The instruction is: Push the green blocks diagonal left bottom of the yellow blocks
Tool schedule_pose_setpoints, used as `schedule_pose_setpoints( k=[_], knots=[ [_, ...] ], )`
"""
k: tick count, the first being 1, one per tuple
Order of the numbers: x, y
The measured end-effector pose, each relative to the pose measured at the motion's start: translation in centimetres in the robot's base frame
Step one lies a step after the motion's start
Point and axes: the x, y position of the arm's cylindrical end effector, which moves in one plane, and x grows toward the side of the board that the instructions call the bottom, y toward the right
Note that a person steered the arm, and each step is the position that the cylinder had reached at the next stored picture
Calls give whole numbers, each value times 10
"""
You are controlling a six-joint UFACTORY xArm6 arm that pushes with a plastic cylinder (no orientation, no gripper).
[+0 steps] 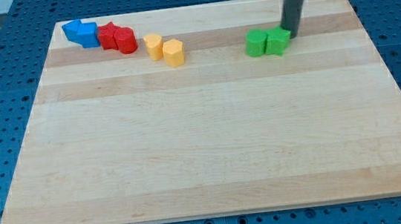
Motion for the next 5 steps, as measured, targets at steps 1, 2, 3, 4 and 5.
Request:
schedule_pose_setpoints(
  k=[1,2,3,4,5],
  knots=[
    [9,-33],
    [31,-60],
    [55,-61],
    [75,-70],
    [86,-72]
  ],
)
